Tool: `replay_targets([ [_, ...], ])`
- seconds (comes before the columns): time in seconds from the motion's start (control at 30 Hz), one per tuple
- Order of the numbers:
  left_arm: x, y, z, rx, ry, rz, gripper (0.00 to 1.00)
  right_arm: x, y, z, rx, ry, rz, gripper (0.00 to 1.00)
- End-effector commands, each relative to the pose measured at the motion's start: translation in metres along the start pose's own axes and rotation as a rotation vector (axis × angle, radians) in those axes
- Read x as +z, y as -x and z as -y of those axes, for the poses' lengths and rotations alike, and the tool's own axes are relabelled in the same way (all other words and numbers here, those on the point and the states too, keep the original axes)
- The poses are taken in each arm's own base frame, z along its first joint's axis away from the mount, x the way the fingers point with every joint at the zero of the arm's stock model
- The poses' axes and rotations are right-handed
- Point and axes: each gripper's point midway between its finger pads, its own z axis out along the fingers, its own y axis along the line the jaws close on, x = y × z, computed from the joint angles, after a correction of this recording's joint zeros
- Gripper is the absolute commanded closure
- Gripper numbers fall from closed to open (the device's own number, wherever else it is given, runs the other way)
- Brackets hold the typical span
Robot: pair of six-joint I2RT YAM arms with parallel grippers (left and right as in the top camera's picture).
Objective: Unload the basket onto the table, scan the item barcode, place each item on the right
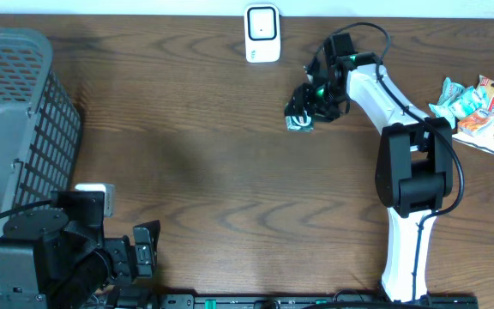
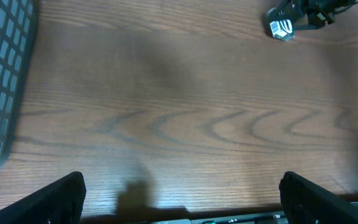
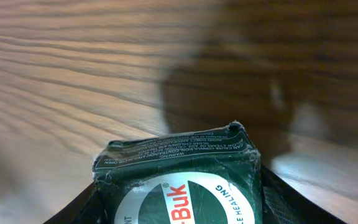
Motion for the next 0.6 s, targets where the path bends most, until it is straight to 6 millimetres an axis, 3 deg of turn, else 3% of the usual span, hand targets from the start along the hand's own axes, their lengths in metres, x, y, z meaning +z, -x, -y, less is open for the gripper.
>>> replay_targets([
  [0.0,0.0,0.001,-0.002,-0.005,0.01,0.002,0.02,-0.004,0.005,0.007,-0.036,-0.129,0.031,0.48],
  [0.13,0.0,0.001,-0.001,-0.005,0.009,0.002,0.02,0.001,-0.004,0.01,-0.077,-0.263,0.024,0.5],
  [0.43,0.0,0.001,-0.001,-0.005,0.009,0.002,0.02,0.006,-0.018,-0.005,-0.232,-0.596,0.088,0.5],
  [0.47,0.0,0.001,-0.001,-0.005,0.009,0.002,0.02,0.006,-0.019,-0.008,-0.252,-0.624,0.098,0.48],
  [0.53,0.0,0.001,-0.001,-0.005,0.009,0.002,0.02,0.005,-0.021,-0.014,-0.29,-0.678,0.119,0.3],
  [0.57,0.0,0.001,-0.001,-0.005,0.009,0.002,0.02,0.005,-0.022,-0.018,-0.31,-0.703,0.131,0.26],
])
